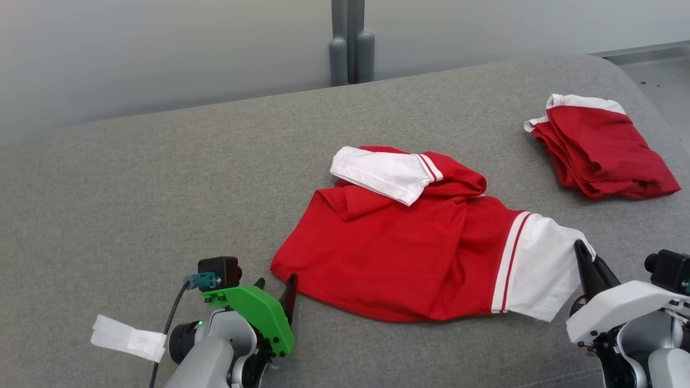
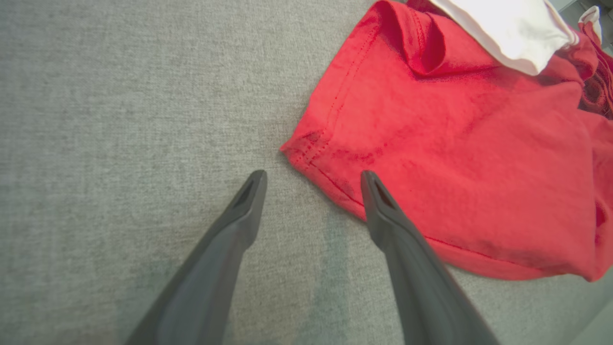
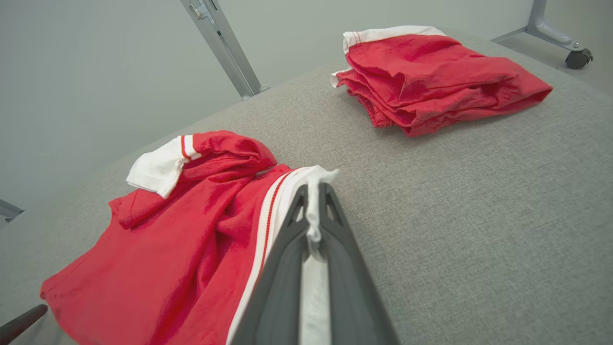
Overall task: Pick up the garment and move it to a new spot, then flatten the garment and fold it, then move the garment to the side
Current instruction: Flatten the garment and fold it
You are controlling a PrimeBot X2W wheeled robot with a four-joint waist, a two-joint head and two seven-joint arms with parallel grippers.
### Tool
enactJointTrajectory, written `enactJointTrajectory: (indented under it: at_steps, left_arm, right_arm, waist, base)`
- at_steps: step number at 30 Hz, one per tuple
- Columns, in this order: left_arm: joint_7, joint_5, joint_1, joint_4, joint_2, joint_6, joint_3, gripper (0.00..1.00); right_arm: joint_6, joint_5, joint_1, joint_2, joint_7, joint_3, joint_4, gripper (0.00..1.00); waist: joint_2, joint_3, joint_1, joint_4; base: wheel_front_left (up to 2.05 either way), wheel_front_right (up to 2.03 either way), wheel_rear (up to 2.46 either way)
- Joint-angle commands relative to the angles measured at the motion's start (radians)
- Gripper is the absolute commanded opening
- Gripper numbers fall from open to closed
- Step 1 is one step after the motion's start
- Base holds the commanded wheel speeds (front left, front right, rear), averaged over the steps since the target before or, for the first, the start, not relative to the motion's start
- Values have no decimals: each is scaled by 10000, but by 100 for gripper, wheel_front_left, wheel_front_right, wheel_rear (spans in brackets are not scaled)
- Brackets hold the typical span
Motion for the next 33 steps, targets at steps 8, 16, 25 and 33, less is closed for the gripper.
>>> enactJointTrajectory:
  at_steps: [8, 16, 25, 33]
  left_arm:
    - [-225, -656, -705, 950, -2, -66, -88, 100]
    - [-322, -1268, -1278, 1612, -8, -93, -606, 38]
    - [-1013, -1886, -1713, 1699, -3, -328, -1070, 0]
    - [-1866, -2982, -1704, 967, -2, -646, -468, 0]
  right_arm:
    - [3, 1, -249, -35, -185, 95, 95, 0]
    - [3, -17, -430, -35, -263, 203, 196, 0]
    - [3, -82, -532, -35, -316, 79, 202, 0]
    - [3, 209, -682, -38, -25, 118, -372, 0]
  waist:
    - [-1, 304, 0, -256]
    - [-1, 433, 0, -374]
    - [-1, 379, 0, -307]
    - [-1, 143, 0, -40]
  base:
    - [0, 0, 0]
    - [0, 0, 0]
    - [0, 0, 0]
    - [0, 0, 0]
